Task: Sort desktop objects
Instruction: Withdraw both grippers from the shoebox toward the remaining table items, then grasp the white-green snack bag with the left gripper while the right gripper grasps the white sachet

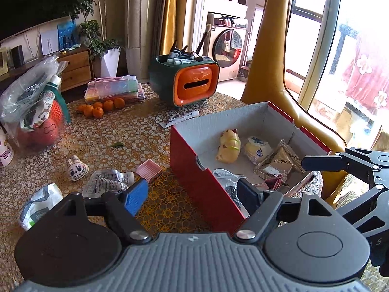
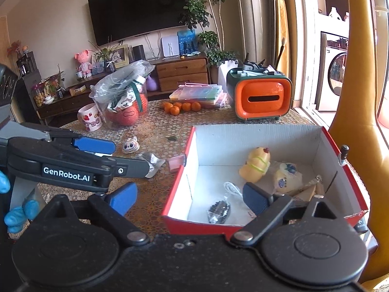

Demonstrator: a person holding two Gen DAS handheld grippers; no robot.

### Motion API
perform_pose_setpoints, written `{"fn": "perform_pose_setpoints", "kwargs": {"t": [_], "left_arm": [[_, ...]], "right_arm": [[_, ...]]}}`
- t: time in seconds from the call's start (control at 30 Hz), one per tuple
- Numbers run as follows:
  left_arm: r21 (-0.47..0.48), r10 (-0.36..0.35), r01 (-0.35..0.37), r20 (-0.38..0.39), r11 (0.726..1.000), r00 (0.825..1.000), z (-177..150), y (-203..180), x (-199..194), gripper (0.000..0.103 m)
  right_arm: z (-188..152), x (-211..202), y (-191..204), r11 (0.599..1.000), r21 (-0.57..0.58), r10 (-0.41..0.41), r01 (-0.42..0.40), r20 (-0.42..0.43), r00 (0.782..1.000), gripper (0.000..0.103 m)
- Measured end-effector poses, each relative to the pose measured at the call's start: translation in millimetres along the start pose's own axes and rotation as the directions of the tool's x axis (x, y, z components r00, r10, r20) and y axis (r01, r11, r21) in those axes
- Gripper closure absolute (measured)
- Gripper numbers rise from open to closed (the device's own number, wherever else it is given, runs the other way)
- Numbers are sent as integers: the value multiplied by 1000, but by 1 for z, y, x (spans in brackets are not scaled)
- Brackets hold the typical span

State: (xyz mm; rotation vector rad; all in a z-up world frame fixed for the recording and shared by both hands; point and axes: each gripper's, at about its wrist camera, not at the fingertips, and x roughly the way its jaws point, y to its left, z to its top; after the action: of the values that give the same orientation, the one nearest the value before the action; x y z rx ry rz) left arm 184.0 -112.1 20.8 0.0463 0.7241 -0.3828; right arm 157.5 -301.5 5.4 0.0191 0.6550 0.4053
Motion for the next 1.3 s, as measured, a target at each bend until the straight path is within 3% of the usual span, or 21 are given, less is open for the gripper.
{"fn": "perform_pose_setpoints", "kwargs": {"t": [0.57,0.67,1.0,1.3], "left_arm": [[-119,34,-31,23,992,999,-50,77,-40,13],[-135,47,-42,33,990,998,-61,91,-46,0],[-135,107,-100,50,986,993,-92,127,-51,0],[-137,175,-167,50,976,983,-100,163,-34,0]], "right_arm": [[-7,14,63,999,-29,30,-29,27,999,6],[-8,19,73,999,-32,34,-33,26,999,6],[-10,48,102,997,-57,44,-44,-8,999,5],[-5,82,113,996,-69,49,-51,-42,998,5]]}}
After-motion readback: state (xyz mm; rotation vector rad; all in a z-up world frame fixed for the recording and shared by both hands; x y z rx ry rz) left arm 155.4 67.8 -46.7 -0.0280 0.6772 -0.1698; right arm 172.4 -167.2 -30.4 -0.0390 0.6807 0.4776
